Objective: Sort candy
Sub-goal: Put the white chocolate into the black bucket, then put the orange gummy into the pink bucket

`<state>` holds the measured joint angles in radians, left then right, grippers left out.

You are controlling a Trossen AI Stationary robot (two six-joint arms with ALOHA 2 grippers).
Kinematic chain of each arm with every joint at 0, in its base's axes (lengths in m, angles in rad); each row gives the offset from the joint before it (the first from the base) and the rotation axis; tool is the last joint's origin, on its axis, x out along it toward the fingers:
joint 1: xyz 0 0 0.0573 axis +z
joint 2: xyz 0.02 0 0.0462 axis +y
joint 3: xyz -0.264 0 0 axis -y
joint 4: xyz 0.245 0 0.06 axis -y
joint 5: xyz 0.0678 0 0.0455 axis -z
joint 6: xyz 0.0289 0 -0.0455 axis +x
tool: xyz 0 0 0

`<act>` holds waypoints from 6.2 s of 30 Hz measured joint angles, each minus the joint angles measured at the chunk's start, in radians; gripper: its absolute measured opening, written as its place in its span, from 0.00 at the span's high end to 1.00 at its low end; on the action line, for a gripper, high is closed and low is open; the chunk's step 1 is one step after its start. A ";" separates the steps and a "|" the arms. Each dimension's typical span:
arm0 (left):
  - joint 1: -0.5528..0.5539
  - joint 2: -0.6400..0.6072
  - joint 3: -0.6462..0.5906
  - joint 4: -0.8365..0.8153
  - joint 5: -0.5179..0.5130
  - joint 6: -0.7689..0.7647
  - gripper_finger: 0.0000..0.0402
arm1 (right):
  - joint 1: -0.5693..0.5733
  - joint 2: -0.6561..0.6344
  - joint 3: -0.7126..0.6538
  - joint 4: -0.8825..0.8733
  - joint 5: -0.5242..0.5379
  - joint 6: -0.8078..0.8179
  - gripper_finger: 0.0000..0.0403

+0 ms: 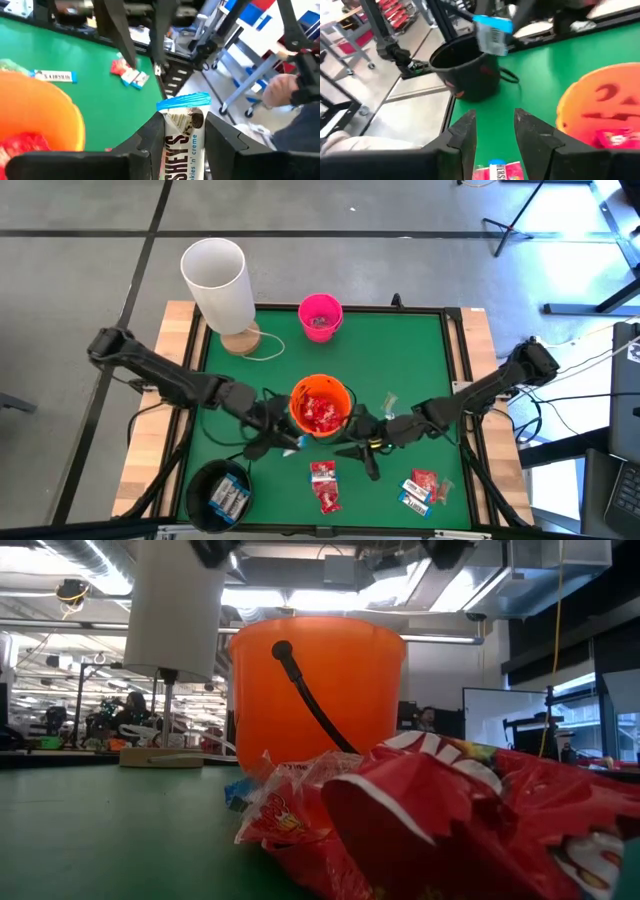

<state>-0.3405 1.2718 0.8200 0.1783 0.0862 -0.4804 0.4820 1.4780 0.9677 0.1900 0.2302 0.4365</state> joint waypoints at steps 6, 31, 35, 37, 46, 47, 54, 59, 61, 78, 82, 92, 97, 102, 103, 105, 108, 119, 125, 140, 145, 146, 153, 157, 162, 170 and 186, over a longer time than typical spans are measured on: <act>-0.151 -0.131 0.002 -0.218 -0.101 -0.151 0.75 | 0.024 -0.038 -0.001 -0.035 0.088 -0.054 0.69; -0.564 -0.191 0.002 -0.639 -0.259 -0.871 0.75 | 0.022 -0.039 -0.001 -0.035 0.128 -0.154 0.69; -0.566 -0.191 0.002 -0.639 -0.276 -0.871 0.71 | 0.022 -0.038 -0.002 -0.035 0.129 -0.154 0.69; -0.566 -0.191 0.002 -0.638 -0.276 -0.868 0.68 | 0.022 -0.038 -0.002 -0.035 0.129 -0.154 0.69; -0.566 -0.191 0.002 -0.634 -0.288 -0.851 0.54 | 0.022 -0.038 -0.002 -0.038 0.129 -0.157 0.69; -0.566 -0.191 0.002 -0.632 -0.295 -0.844 0.54 | 0.022 -0.038 -0.002 -0.041 0.129 -0.157 0.69; -0.534 -0.198 0.002 -0.547 -0.334 -0.719 0.54 | 0.022 -0.073 -0.003 -0.222 0.205 -0.090 0.69; -0.485 -0.241 0.002 -0.489 -0.373 -0.540 0.54 | 0.022 -0.139 -0.002 -0.411 0.230 0.061 0.69; -0.464 -0.265 0.002 -0.491 -0.405 -0.454 0.54 | 0.023 -0.161 -0.003 -0.490 0.224 0.135 0.69; -0.233 -0.296 -0.120 -0.035 -0.371 0.262 0.54 | 0.197 -0.088 -0.003 -0.839 -0.162 0.593 0.69; -0.155 -0.296 -0.245 0.196 -0.259 0.266 0.54 | 0.288 -0.086 -0.003 -0.852 -0.135 0.742 0.69; -0.098 -0.296 -0.354 0.377 -0.248 0.256 0.54 | 0.390 0.026 -0.002 -0.829 -0.161 0.843 0.69; -0.098 -0.296 -0.354 0.377 -0.248 0.277 0.54 | 0.389 0.078 -0.002 -0.909 -0.246 0.856 0.69; -0.098 -0.296 -0.354 0.377 -0.252 0.278 0.54 | 0.396 0.069 0.006 -0.995 -0.250 0.873 0.69; -0.098 -0.296 -0.354 0.377 -0.252 0.278 0.54 | 0.403 0.066 0.012 -1.013 -0.250 0.874 0.69; -0.098 -0.296 -0.354 0.376 -0.256 0.278 0.54 | 0.419 0.064 0.014 -1.045 -0.250 0.875 0.69; -0.098 -0.296 -0.354 0.376 -0.256 0.278 0.54 | 0.458 0.064 0.014 -1.075 -0.249 0.906 0.69; -0.098 -0.296 -0.354 0.376 -0.260 0.276 0.54 | 0.522 0.064 0.014 -1.081 -0.179 1.034 0.69; -0.101 -0.296 -0.354 0.376 -0.259 0.254 0.54 | 0.519 0.064 -0.009 -1.073 -0.151 1.080 0.69; -0.101 -0.296 -0.354 0.375 -0.245 0.252 0.54 | 0.519 0.064 -0.079 -1.000 -0.186 1.135 0.69; -0.101 -0.296 -0.354 0.375 -0.245 0.254 0.54 | 0.519 0.064 -0.079 -1.000 -0.186 1.135 0.69; -0.101 -0.296 -0.354 0.375 -0.245 0.254 0.54 | 0.519 0.064 -0.079 -1.000 -0.186 1.134 0.71; -0.101 -0.296 -0.354 0.370 -0.245 0.254 0.54 | 0.519 0.064 -0.079 -1.000 -0.197 1.135 0.96; -0.101 -0.296 -0.354 0.369 -0.245 0.254 0.54 | 0.519 0.064 -0.079 -1.002 -0.206 1.149 0.97; -0.101 -0.296 -0.354 0.369 -0.252 0.255 0.54 | 0.519 0.055 -0.079 -1.004 -0.205 1.155 0.99; -0.101 -0.296 -0.354 0.368 -0.252 0.255 0.54 | 0.519 -0.003 -0.057 -1.052 -0.131 1.182 1.00; -0.101 -0.296 -0.354 0.367 -0.260 0.256 0.54 | 0.450 -0.018 0.181 -1.247 0.266 1.039 1.00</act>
<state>-0.4416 0.9760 0.4660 0.5457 -0.1741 -0.2249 0.9324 1.4605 1.1489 -1.0567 0.4962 1.4755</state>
